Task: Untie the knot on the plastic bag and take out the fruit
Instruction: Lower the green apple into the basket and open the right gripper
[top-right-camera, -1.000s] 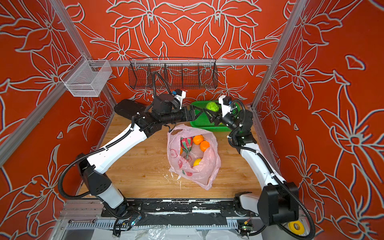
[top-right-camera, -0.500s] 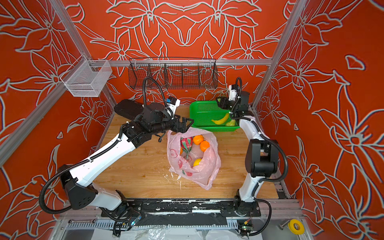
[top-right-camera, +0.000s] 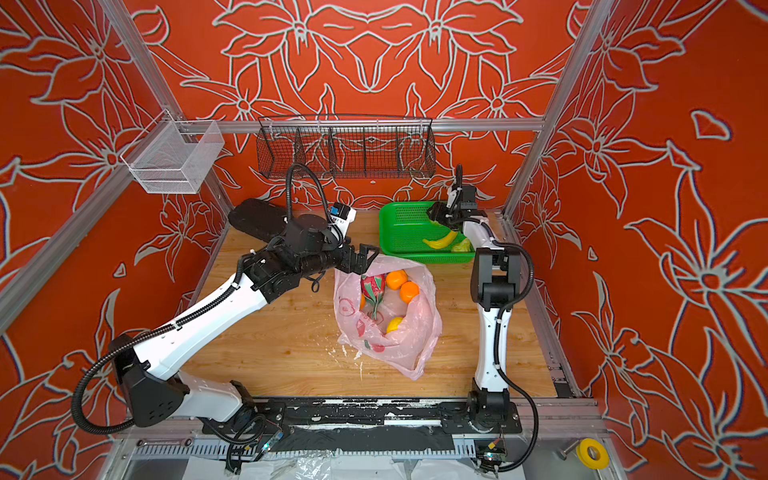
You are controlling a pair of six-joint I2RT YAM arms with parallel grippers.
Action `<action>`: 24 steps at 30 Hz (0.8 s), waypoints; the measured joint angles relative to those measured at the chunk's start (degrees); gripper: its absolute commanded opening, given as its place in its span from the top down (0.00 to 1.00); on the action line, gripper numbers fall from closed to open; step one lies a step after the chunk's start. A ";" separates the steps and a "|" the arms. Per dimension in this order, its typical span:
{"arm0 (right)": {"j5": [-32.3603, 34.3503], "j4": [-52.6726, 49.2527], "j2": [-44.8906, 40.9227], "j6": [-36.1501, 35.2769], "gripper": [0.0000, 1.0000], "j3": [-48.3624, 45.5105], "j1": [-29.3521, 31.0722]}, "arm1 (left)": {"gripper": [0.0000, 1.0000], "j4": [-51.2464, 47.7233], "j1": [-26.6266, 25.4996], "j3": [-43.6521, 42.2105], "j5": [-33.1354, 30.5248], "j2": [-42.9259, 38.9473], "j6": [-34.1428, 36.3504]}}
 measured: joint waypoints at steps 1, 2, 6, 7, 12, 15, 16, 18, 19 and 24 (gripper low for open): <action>0.39 -0.17 1.29 0.79 0.52 1.27 0.22 | 0.02 0.02 0.00 -0.09 -0.15 0.00 -0.02; 1.09 -0.31 2.71 1.81 0.52 2.58 0.52 | 0.02 0.02 0.00 -0.15 -0.28 0.00 -0.09; 3.28 -1.16 7.67 4.59 0.49 6.97 1.92 | 0.02 0.02 0.00 -0.24 -0.22 0.00 -0.13; 3.74 -1.55 8.81 5.05 0.48 8.13 2.16 | 0.03 0.00 0.00 -0.26 -0.22 0.00 -0.15; 4.31 -3.45 11.78 6.56 0.28 10.71 3.02 | 0.03 -0.07 0.00 -0.98 -0.22 0.00 -0.22; 4.42 -3.65 11.58 6.47 0.13 10.71 3.06 | 0.03 -0.20 0.00 -1.29 -0.22 0.00 -0.26; 4.57 -3.54 11.41 6.58 0.13 10.58 3.04 | 0.03 -0.17 0.00 -1.36 -0.24 0.00 -0.33; 4.96 -3.45 10.38 6.21 0.11 9.27 3.02 | 0.03 -0.24 0.00 -1.57 -0.24 0.00 -0.70; 5.29 -3.56 9.60 6.08 0.11 8.41 3.02 | 0.03 -0.37 0.00 -1.64 -0.24 0.00 -0.94; 6.45 -4.22 2.05 4.48 0.10 1.44 3.02 | 0.03 -1.25 0.00 -1.68 0.24 -0.02 -3.04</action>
